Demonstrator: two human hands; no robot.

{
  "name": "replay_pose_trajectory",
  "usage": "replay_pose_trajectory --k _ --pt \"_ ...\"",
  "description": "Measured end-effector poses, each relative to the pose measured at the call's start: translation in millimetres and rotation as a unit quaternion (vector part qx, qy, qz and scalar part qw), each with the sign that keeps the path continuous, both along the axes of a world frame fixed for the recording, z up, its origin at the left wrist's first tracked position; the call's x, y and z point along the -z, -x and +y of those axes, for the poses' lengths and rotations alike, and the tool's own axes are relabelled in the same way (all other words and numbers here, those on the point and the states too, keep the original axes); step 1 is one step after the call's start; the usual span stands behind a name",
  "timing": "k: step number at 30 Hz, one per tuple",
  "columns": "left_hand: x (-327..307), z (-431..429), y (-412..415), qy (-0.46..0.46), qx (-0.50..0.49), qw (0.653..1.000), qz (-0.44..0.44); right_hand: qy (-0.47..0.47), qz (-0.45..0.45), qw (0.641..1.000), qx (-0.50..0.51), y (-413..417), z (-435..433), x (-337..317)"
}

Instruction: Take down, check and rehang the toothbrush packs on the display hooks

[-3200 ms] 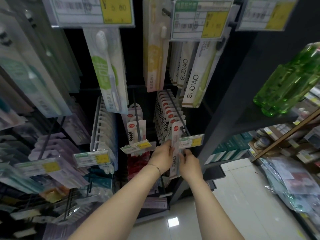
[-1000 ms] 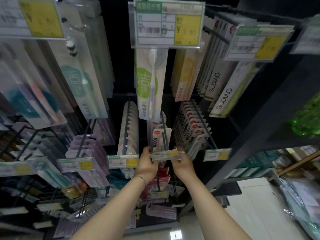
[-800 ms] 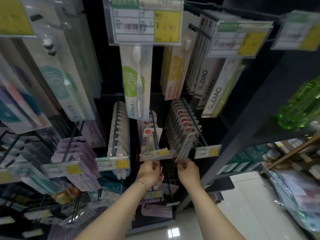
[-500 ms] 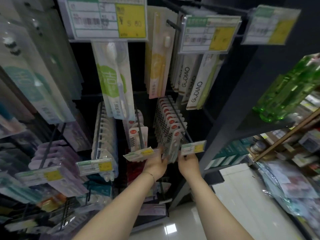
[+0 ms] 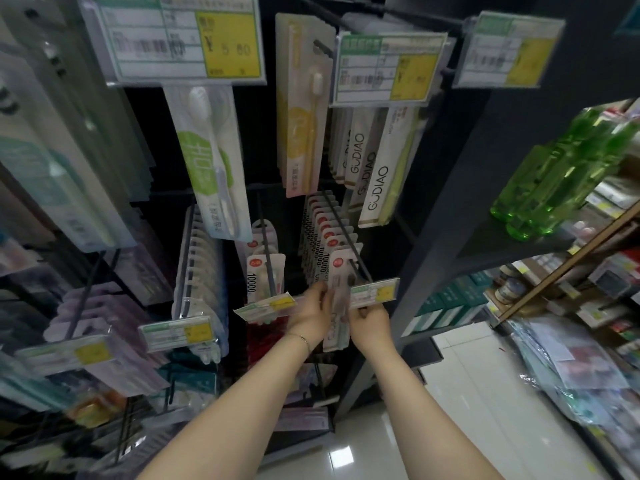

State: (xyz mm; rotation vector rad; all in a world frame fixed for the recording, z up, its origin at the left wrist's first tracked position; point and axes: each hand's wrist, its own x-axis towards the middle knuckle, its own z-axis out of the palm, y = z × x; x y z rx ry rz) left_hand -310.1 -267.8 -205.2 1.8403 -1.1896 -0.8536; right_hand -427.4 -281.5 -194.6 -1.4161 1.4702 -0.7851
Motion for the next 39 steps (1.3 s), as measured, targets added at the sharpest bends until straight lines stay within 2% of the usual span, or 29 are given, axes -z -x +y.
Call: replay_pose_trajectory --k 11,15,19,22,26,28,32,39 --pt "-17 4 -2 0.002 0.005 1.000 -0.022 -0.010 -0.034 0.999 0.026 -3 9 -11" --pt "-17 6 -4 0.022 -0.009 0.997 -0.068 -0.022 -0.059 0.997 0.041 -5 13 -12" --pt "-15 9 3 -0.005 -0.023 1.000 0.006 -0.018 -0.065 0.997 0.039 -9 16 -10" --pt "-16 10 3 0.001 -0.031 0.999 -0.027 -0.026 -0.064 0.997 0.028 -10 17 -10" --pt "-17 13 -2 -0.005 -0.053 0.999 -0.011 -0.040 -0.075 0.996 -0.004 -13 18 -12" --pt "-21 19 -3 -0.016 -0.036 0.999 0.001 -0.041 -0.063 0.997 0.001 -14 20 -12" --pt "-17 40 -8 -0.010 0.013 0.998 -0.055 -0.018 -0.032 0.999 0.006 -12 29 -8" --pt "-5 80 -5 -0.017 0.040 0.999 -0.032 -0.014 -0.008 1.000 -0.020 2 60 11"
